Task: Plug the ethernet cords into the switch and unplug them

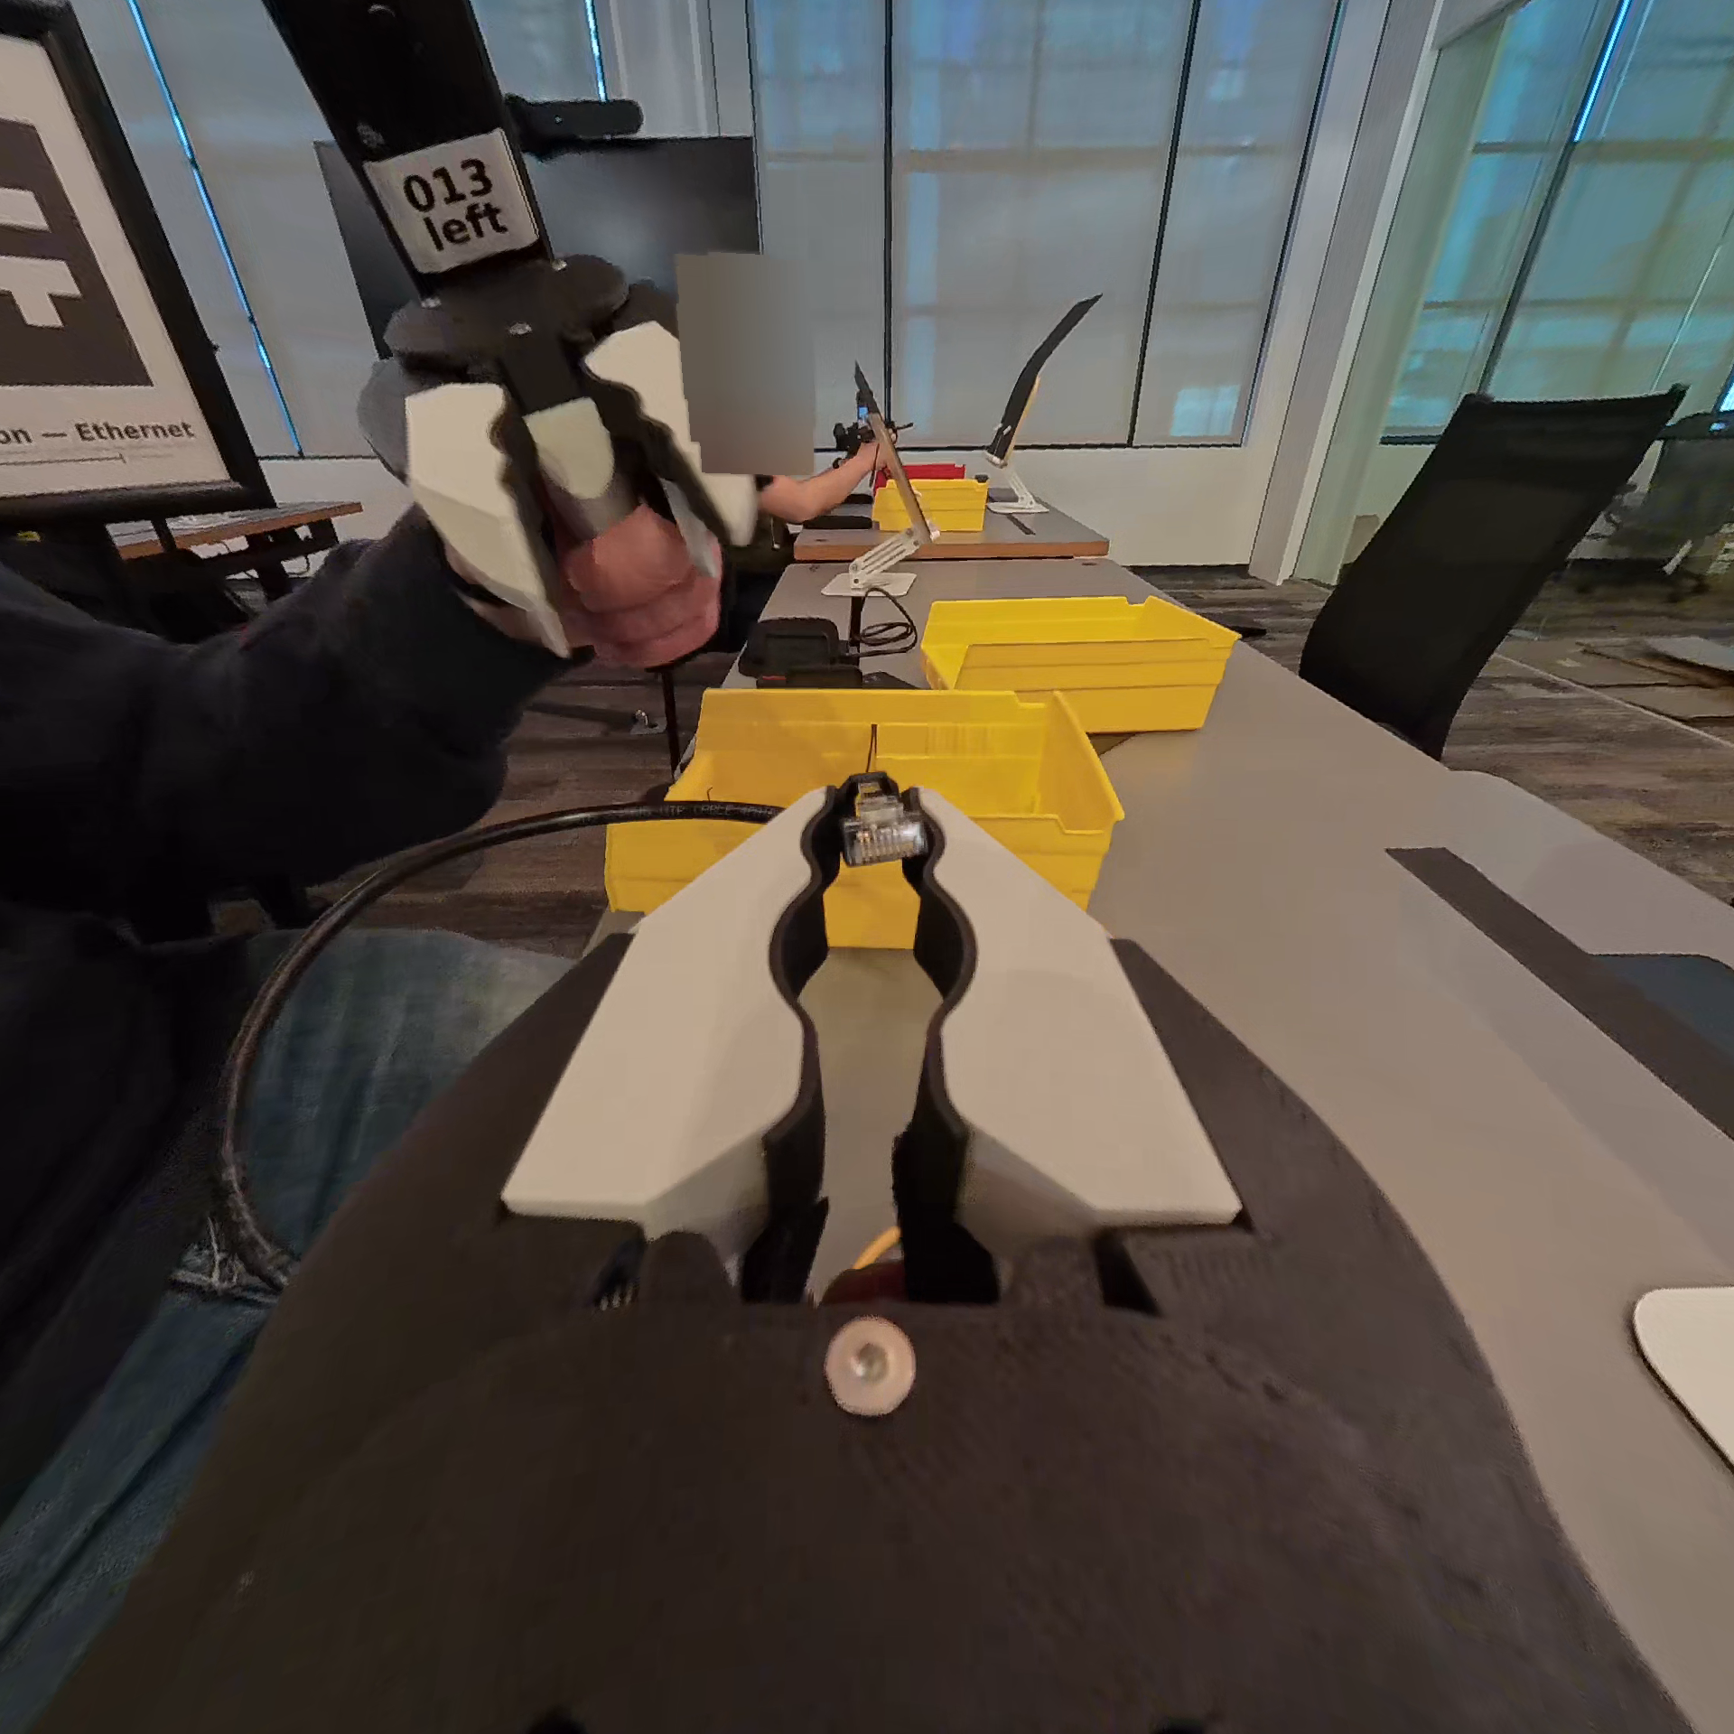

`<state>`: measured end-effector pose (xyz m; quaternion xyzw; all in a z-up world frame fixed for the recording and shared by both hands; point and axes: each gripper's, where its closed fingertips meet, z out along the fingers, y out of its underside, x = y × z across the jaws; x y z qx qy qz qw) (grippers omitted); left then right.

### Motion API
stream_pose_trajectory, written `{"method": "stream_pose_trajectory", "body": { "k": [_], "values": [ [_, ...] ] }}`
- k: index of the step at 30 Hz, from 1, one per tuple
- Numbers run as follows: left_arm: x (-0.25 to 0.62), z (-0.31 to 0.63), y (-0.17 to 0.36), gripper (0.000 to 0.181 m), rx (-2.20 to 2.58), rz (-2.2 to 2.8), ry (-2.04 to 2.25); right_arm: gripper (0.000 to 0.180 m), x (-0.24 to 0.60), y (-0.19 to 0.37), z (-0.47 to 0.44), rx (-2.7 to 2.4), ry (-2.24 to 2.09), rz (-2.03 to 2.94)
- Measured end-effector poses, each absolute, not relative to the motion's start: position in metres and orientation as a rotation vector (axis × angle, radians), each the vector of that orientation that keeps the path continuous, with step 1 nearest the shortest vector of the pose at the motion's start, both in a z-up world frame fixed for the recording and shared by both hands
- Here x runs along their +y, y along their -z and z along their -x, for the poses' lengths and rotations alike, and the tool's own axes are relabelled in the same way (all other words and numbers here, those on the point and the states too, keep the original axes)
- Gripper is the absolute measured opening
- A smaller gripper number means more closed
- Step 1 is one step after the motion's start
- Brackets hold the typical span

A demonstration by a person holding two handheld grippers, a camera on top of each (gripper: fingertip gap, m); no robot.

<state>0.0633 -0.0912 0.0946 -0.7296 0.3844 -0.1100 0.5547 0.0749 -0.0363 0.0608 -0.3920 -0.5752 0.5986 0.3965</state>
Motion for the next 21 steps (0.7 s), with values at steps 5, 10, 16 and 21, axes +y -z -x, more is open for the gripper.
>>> {"method": "stream_pose_trajectory", "body": {
  "k": [5, 10, 16, 21],
  "values": [
    [-0.051, -0.078, -0.066, 0.051, 0.996, 1.869, 0.113, 0.011, -0.045, -0.072, -0.076, -1.410, -1.593, 0.930],
    [-0.049, -0.103, -0.038, 0.038, 1.116, 1.978, 0.442, 0.011, -0.055, -0.083, -0.085, -1.377, -1.671, 0.822],
    [-0.046, -0.110, -0.042, 0.001, 1.051, 1.915, 0.609, 0.011, -0.057, -0.081, -0.093, -1.366, -1.700, 0.780],
    [-0.042, -0.111, -0.037, 0.000, 0.998, 1.882, 0.614, 0.011, -0.054, -0.079, -0.093, -1.313, -1.767, 0.808]
  ]
}}
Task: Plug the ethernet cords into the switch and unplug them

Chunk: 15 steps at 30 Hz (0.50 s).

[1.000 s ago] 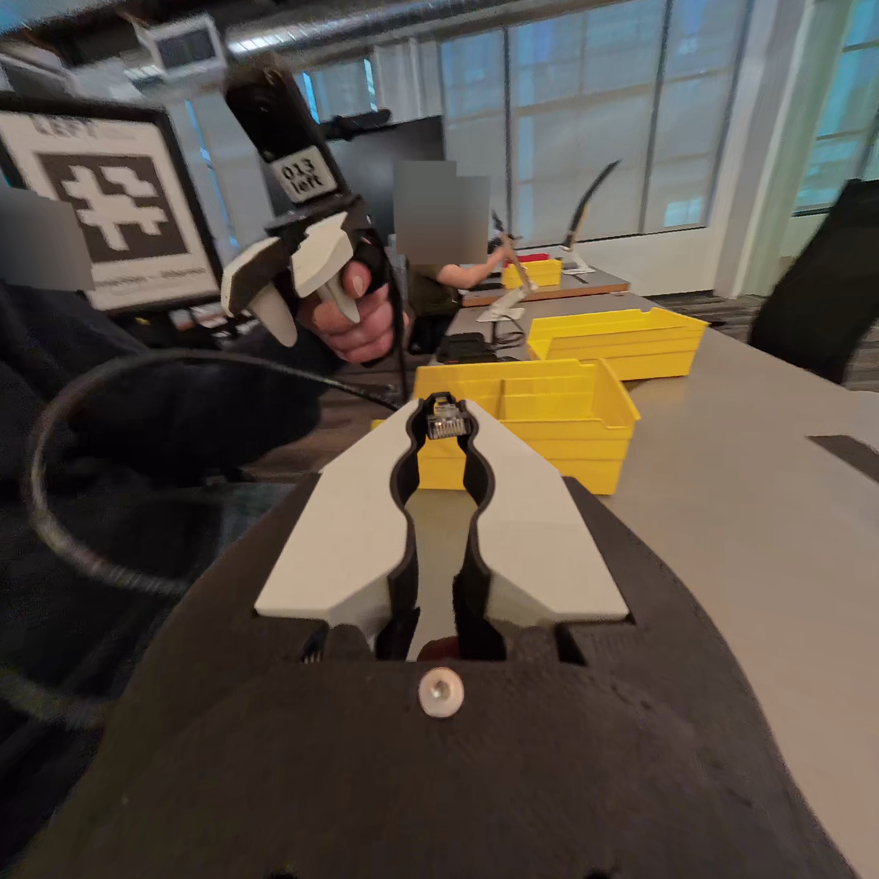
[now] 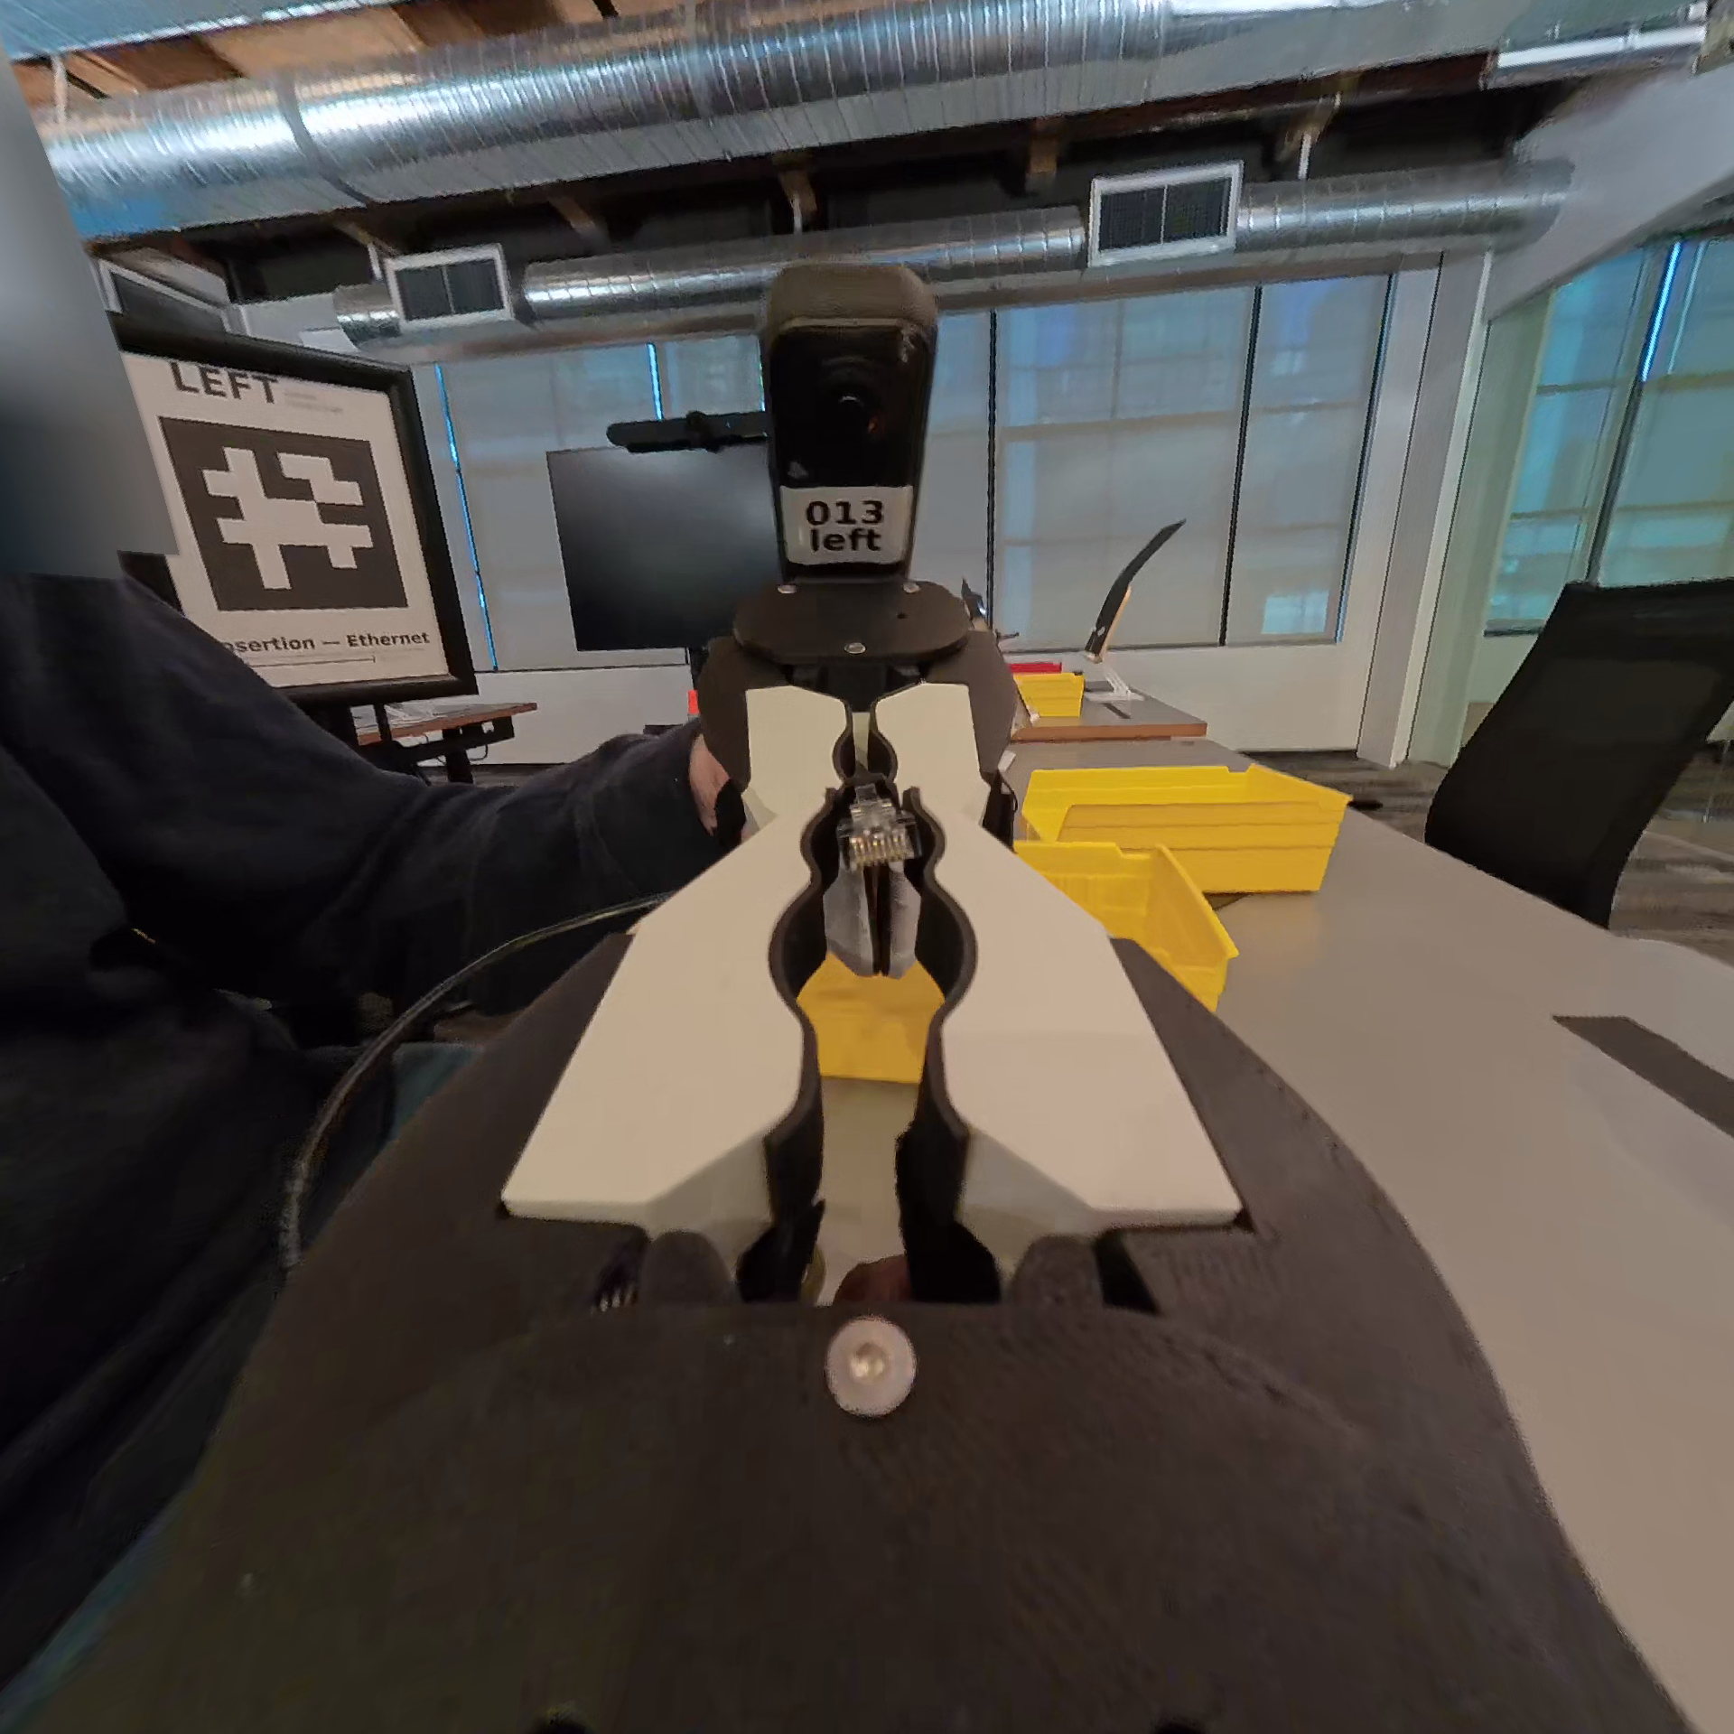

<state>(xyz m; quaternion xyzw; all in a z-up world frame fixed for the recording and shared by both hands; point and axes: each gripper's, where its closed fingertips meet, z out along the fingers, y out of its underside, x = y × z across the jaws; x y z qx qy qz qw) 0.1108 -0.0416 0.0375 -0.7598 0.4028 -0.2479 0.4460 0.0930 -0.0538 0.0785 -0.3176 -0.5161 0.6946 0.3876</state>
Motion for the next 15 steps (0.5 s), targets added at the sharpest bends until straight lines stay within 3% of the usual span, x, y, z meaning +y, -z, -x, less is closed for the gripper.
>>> {"method": "stream_pose_trajectory", "body": {
  "k": [9, 12, 15],
  "values": [
    [-0.052, -0.103, -0.024, 0.000, 1.153, 2.005, 0.463, 0.037, -0.051, -0.061, -0.098, -1.597, -1.449, 0.976],
    [-0.054, -0.101, -0.020, 0.000, 1.186, 2.047, 0.432, 0.016, -0.059, -0.054, -0.104, -1.735, -1.313, 0.945],
    [-0.057, -0.101, -0.017, 0.000, 1.206, 2.065, 0.430, 0.015, -0.060, -0.048, -0.105, -1.822, -1.162, 0.937]
  ]
}}
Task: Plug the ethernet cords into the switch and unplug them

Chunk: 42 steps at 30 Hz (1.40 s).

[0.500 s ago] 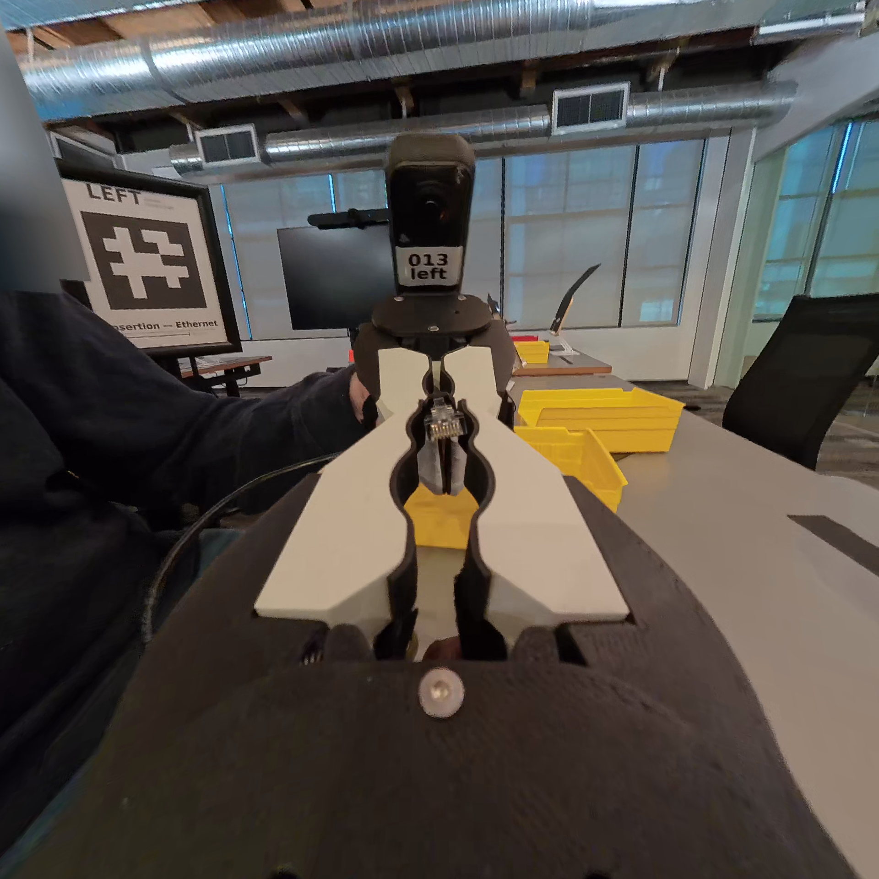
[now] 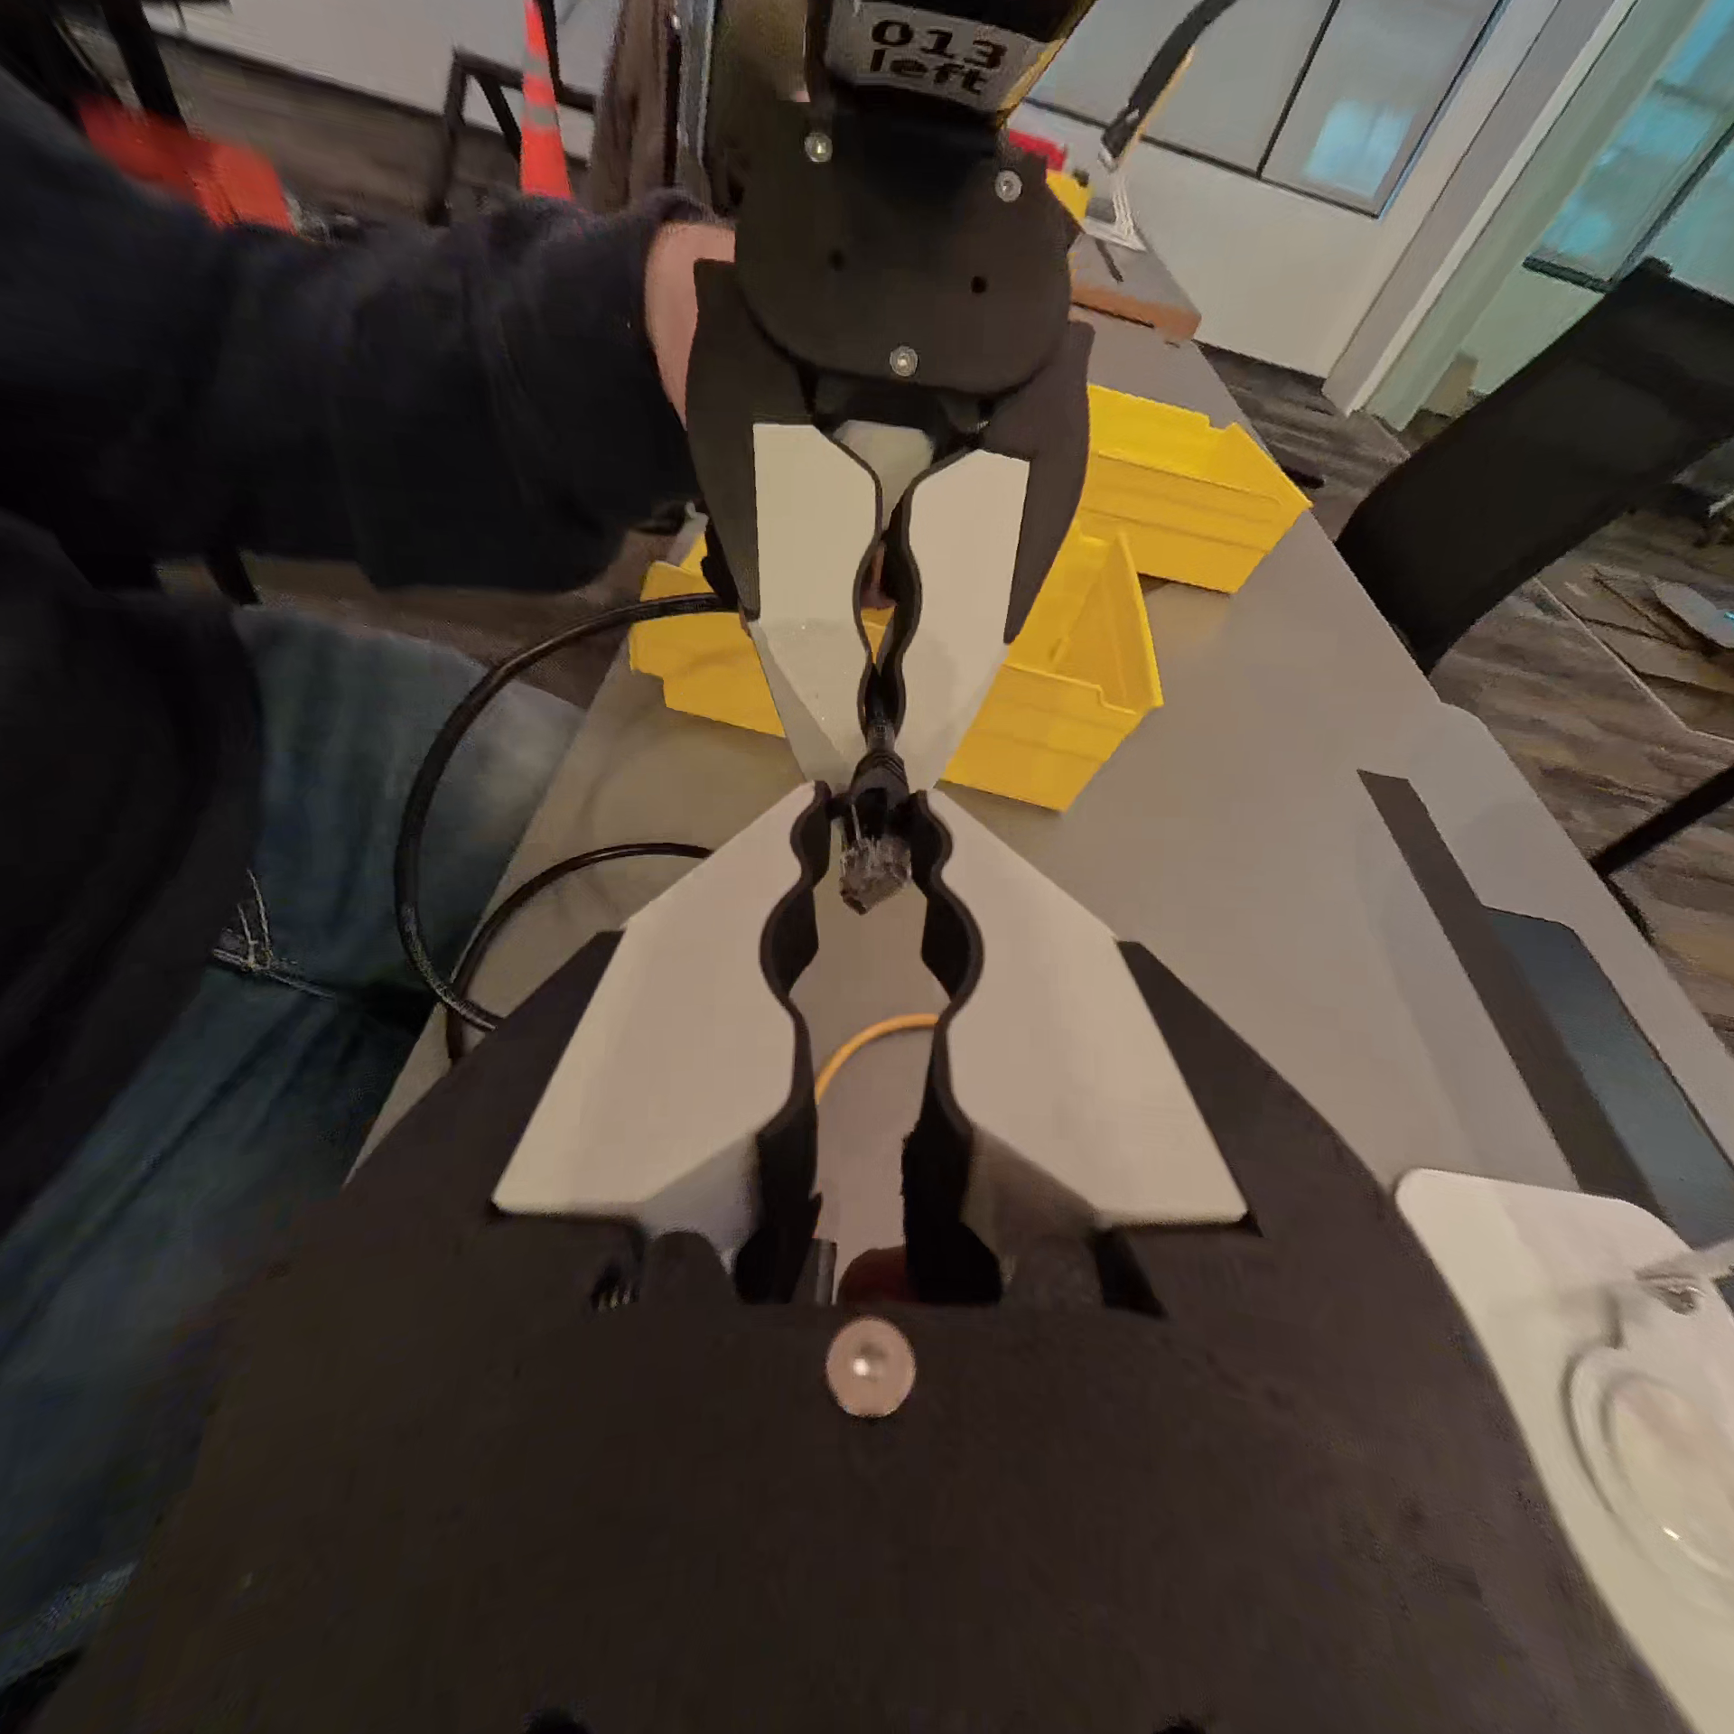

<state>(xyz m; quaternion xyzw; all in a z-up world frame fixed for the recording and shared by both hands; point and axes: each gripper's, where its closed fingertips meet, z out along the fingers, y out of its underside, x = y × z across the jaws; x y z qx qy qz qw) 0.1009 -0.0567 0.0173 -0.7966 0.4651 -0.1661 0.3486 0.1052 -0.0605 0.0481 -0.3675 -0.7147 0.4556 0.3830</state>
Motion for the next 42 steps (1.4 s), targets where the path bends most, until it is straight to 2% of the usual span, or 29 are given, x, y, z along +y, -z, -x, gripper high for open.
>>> {"method": "stream_pose_trajectory", "body": {
  "k": [3, 8, 16, 21, 34, 38, 42],
  "values": [
    [-0.055, -0.104, -0.030, 0.002, 1.170, 1.986, 0.467, 0.015, -0.061, -0.060, -0.106, -1.752, -1.287, 0.971],
    [-0.047, -0.114, -0.051, 0.020, 1.068, 1.776, 0.462, 0.015, -0.057, -0.076, -0.108, -1.557, -1.611, 1.013],
    [-0.050, -0.130, -0.067, 0.023, 0.835, 1.411, 0.607, 0.014, -0.060, -0.087, -0.111, -1.312, -2.004, 1.005],
    [-0.042, -0.126, -0.065, 0.013, 0.765, 1.376, 0.495, 0.014, -0.059, -0.083, -0.114, -1.219, -2.132, 1.031],
    [-0.039, -0.122, -0.058, 0.011, 0.835, 1.429, 0.248, 0.014, -0.055, -0.075, -0.115, -1.132, -2.233, 1.126],
    [-0.038, -0.120, -0.048, 0.005, 0.849, 1.504, 0.224, 0.013, -0.054, -0.066, -0.115, -1.248, -2.073, 1.161],
    [-0.040, -0.116, -0.046, 0.005, 0.854, 1.559, 0.260, 0.022, -0.041, -0.064, -0.120, -1.308, -1.879, 1.181]
  ]
}}
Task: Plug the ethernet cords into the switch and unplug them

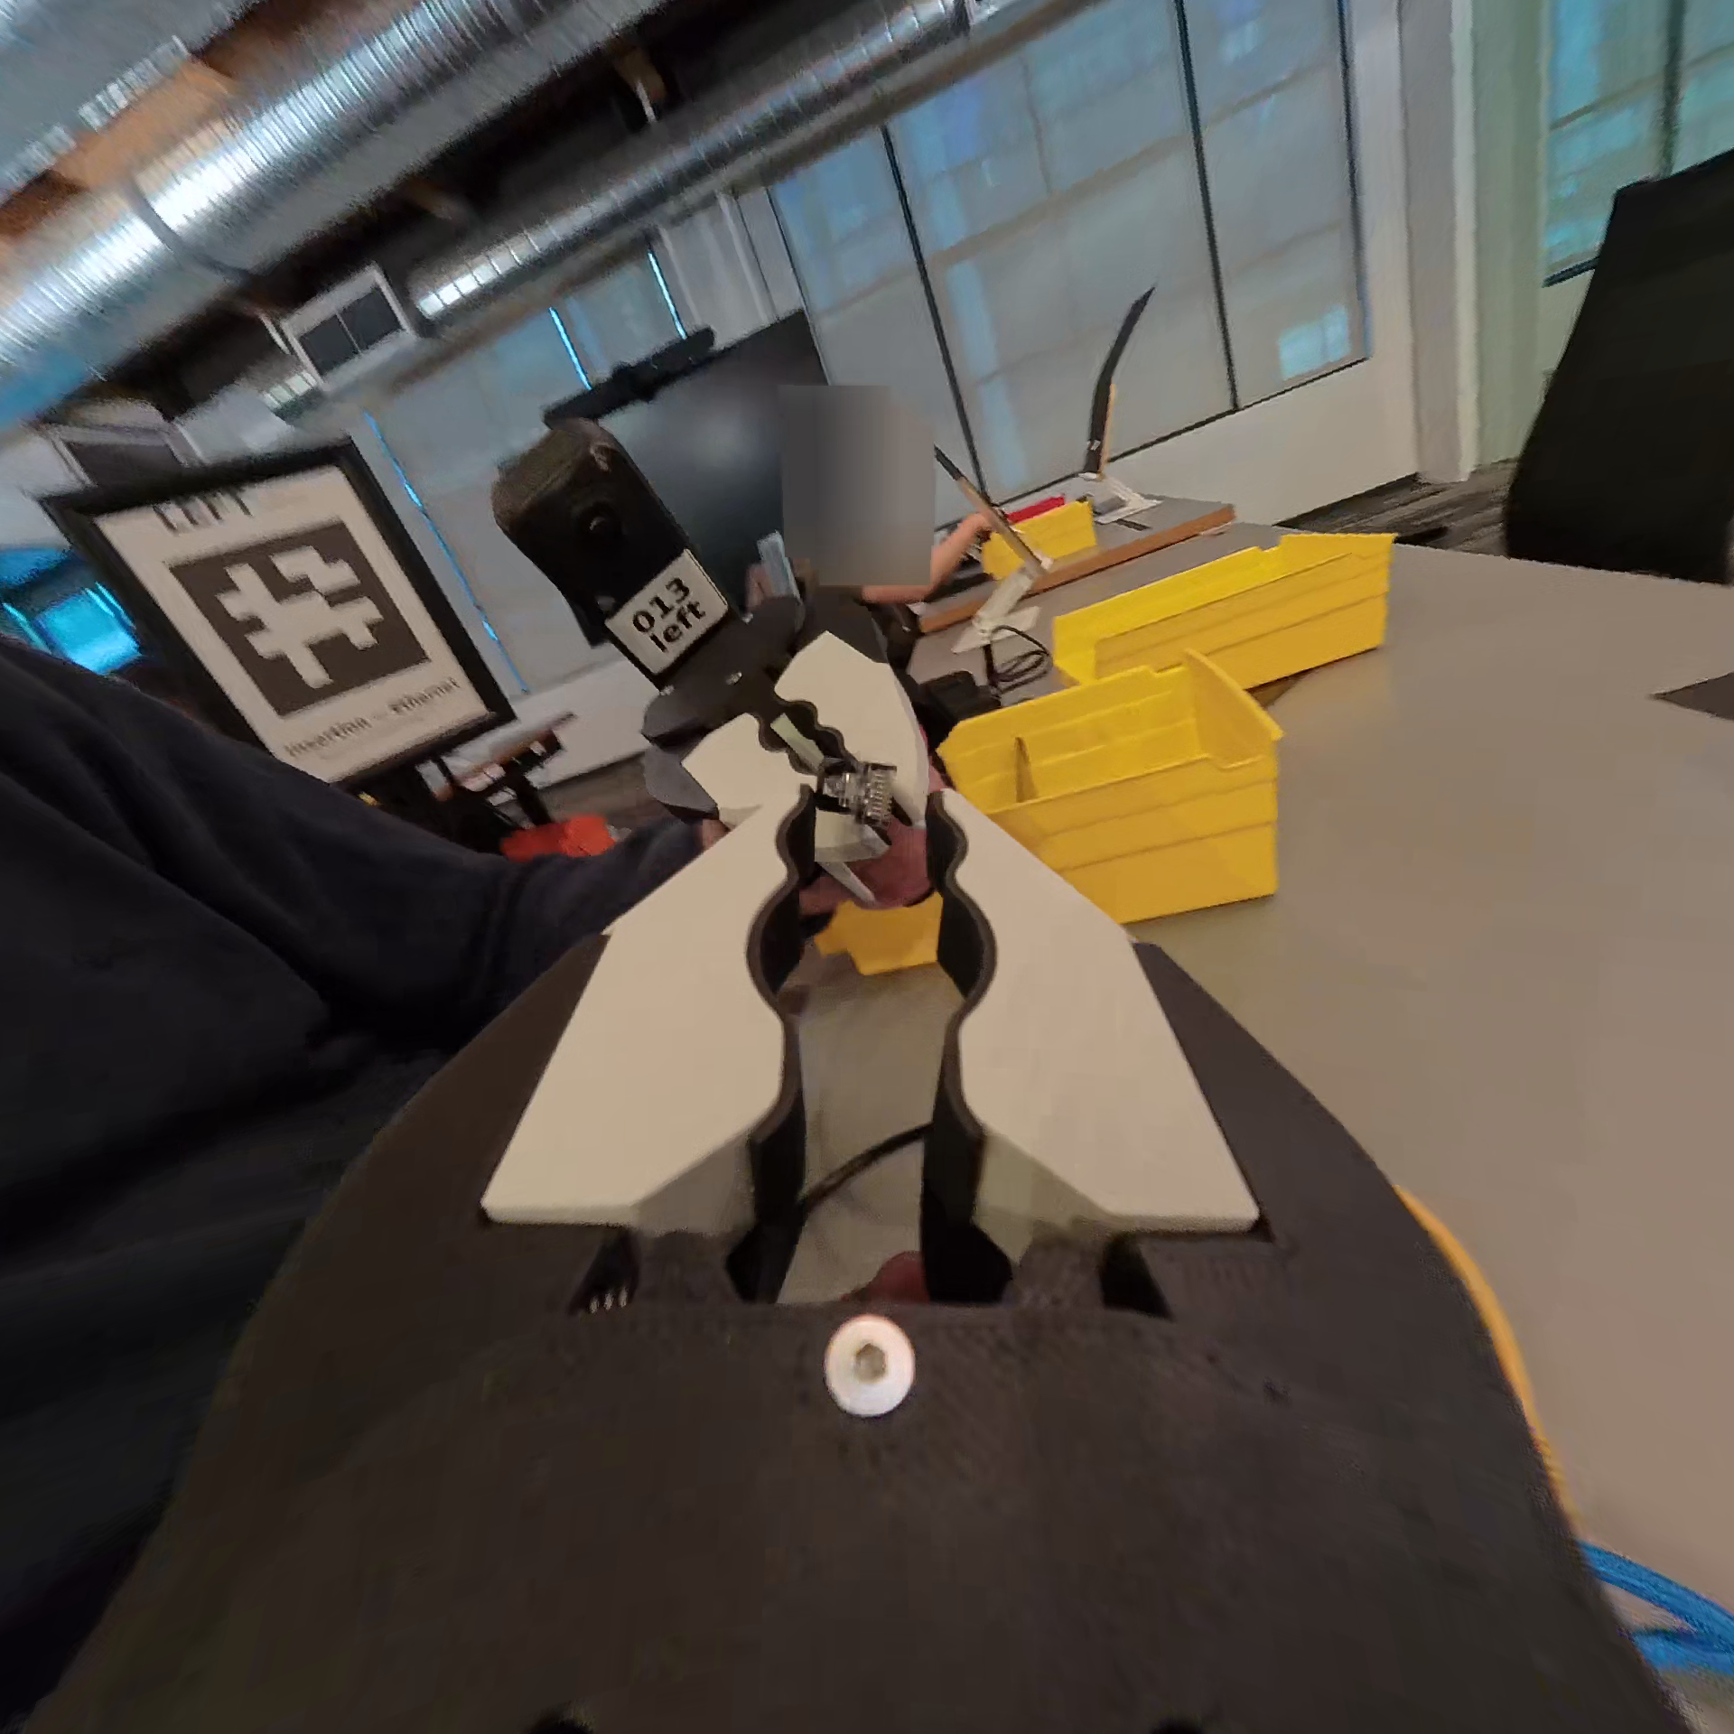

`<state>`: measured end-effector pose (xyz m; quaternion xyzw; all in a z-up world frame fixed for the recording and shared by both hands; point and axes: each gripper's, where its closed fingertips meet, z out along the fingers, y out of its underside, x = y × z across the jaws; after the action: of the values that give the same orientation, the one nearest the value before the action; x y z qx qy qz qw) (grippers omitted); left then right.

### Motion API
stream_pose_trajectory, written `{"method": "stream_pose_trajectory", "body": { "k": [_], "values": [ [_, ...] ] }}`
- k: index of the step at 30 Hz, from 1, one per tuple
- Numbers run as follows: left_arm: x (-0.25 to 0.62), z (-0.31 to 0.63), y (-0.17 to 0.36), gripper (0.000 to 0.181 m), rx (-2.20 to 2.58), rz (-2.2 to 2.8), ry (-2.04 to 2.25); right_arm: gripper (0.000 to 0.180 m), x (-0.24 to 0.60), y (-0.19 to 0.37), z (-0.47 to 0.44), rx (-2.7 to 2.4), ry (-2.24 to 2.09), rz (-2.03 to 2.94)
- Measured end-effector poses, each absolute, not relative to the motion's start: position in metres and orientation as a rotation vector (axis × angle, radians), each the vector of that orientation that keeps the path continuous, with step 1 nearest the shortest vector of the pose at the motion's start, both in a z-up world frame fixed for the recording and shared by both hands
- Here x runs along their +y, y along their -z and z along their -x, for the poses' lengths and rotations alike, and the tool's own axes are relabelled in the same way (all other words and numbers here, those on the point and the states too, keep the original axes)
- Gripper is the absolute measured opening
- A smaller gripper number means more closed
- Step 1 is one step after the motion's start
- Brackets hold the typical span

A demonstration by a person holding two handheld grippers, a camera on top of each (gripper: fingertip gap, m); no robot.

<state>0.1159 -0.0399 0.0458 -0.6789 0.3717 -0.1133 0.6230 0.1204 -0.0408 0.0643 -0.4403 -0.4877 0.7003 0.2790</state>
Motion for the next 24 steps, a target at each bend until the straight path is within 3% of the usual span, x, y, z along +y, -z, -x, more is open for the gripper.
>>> {"method": "stream_pose_trajectory", "body": {
  "k": [17, 24],
  "values": [
    [-0.064, -0.129, -0.032, 0.005, 0.963, 1.729, 0.708, 0.012, -0.062, -0.049, -0.131, -1.828, -0.956, 0.702],
    [-0.064, -0.131, -0.051, 0.015, 0.930, 1.589, 0.680, 0.011, -0.063, -0.062, -0.131, -1.667, -1.321, 0.806]
  ]
}}
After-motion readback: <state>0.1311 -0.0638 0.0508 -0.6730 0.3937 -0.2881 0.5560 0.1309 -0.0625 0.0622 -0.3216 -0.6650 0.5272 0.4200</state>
